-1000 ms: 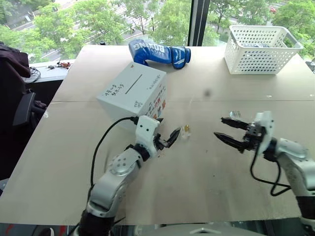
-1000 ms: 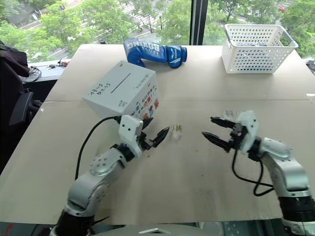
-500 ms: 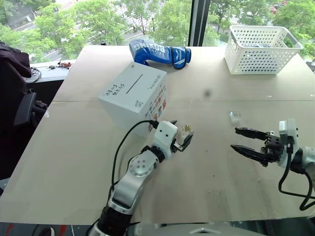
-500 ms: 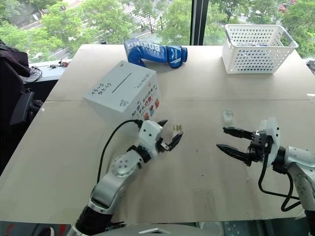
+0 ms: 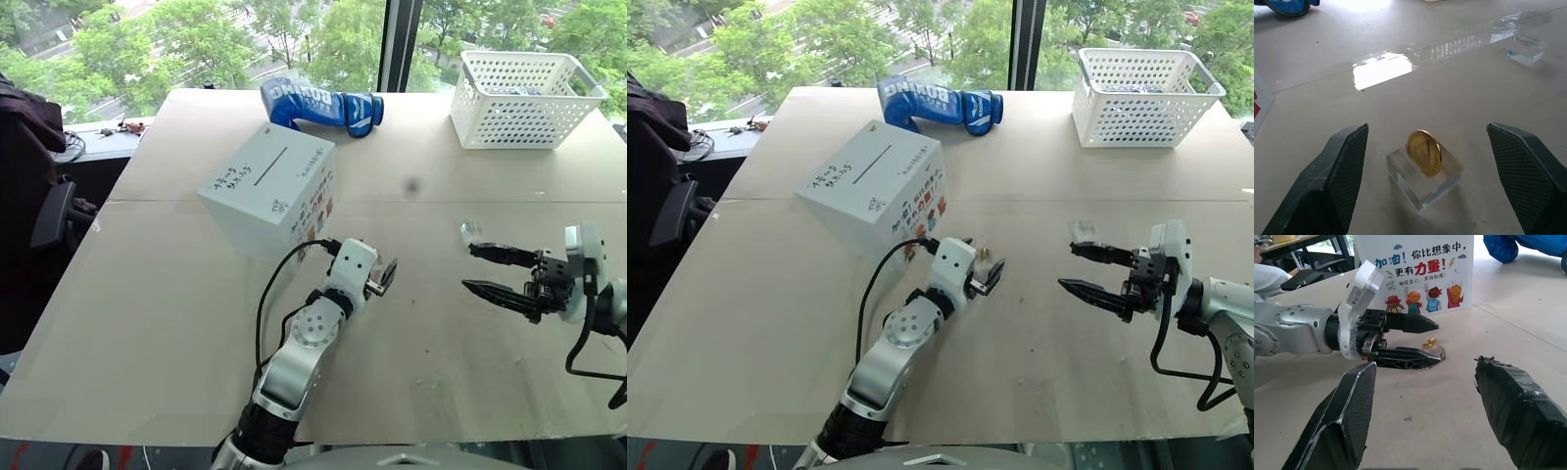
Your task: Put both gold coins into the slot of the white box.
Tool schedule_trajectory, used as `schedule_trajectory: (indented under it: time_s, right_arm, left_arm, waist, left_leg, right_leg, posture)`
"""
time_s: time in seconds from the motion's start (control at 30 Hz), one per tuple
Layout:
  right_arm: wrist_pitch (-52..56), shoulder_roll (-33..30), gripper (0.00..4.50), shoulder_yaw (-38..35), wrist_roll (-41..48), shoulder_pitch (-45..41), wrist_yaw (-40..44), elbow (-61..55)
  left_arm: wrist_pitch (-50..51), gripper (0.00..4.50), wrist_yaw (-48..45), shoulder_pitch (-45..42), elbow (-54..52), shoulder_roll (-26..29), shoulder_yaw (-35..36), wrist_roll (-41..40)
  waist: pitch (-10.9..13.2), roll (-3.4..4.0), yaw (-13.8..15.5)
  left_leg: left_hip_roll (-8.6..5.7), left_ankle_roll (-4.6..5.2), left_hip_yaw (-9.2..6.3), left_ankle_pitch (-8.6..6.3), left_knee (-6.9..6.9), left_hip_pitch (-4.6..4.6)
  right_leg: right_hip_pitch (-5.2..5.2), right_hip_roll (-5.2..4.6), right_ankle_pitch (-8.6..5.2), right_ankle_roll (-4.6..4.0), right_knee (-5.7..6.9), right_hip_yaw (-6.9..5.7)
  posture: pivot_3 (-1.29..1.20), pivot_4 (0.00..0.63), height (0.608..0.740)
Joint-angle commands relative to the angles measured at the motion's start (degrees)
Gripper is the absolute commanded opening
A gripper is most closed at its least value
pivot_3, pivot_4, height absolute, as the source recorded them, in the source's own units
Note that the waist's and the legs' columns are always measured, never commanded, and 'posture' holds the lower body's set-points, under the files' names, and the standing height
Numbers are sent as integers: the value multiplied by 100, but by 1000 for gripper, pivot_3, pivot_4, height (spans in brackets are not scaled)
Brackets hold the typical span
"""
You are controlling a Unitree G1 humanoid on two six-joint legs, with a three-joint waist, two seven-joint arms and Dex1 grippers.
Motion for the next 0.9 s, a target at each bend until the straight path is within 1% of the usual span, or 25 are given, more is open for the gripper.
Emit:
schedule_trajectory:
  time_s: [0.03,0.4,0.63,0.7,0.73,0.77,0.83,0.9]
  right_arm:
    - [30,-59,3500,-191,137,-102,-7,-144]
    - [196,-108,3500,-239,214,-169,-5,-163]
    - [217,-131,3500,-219,209,-224,35,-91]
    - [233,-134,3500,-204,212,-259,50,-74]
    - [246,-136,3500,-202,217,-270,56,-67]
    - [253,-138,3500,-202,219,-275,62,-64]
    - [264,-140,3500,-202,220,-279,72,-60]
    - [272,-141,3500,-202,218,-282,73,-62]
  left_arm:
    - [-13,3940,102,-36,-117,-133,-134,191]
    - [-71,3940,320,4,-22,-337,-214,482]
    - [-90,3940,294,126,-25,-391,-218,476]
    - [-125,3393,294,189,-69,-380,-243,488]
    - [-142,3238,307,201,-84,-380,-248,508]
    - [-146,2772,309,204,-93,-378,-254,527]
    - [-142,2213,295,203,-98,-372,-270,553]
    - [-134,2213,276,207,-88,-368,-276,555]
  waist:
    - [0,0,-6]
    - [0,0,-5]
    - [0,0,-8]
    - [0,0,-9]
    - [0,0,-8]
    - [0,0,-7]
    - [0,0,-6]
    - [0,0,-4]
  left_leg:
    - [0,0,0,0,0,0]
    - [1,0,-1,0,0,0]
    - [1,0,-1,0,1,0]
    - [1,0,-1,0,0,0]
    - [1,0,-1,0,0,0]
    - [1,0,-2,0,0,0]
    - [1,0,-3,0,1,-1]
    - [1,0,-3,0,1,-1]
  right_leg:
    - [0,0,0,0,0,0]
    - [0,-1,0,0,0,0]
    - [0,-1,0,0,0,0]
    - [0,-1,0,0,0,0]
    - [0,-1,0,0,0,0]
    - [0,-1,0,0,0,-1]
    - [0,-1,0,0,0,-1]
    - [0,-1,0,0,0,-1]
  posture:
    - [0,150,740]
    - [0,150,740]
    - [0,150,740]
    - [0,150,740]
    - [0,150,740]
    - [0,150,740]
    - [0,150,740]
    - [0,150,740]
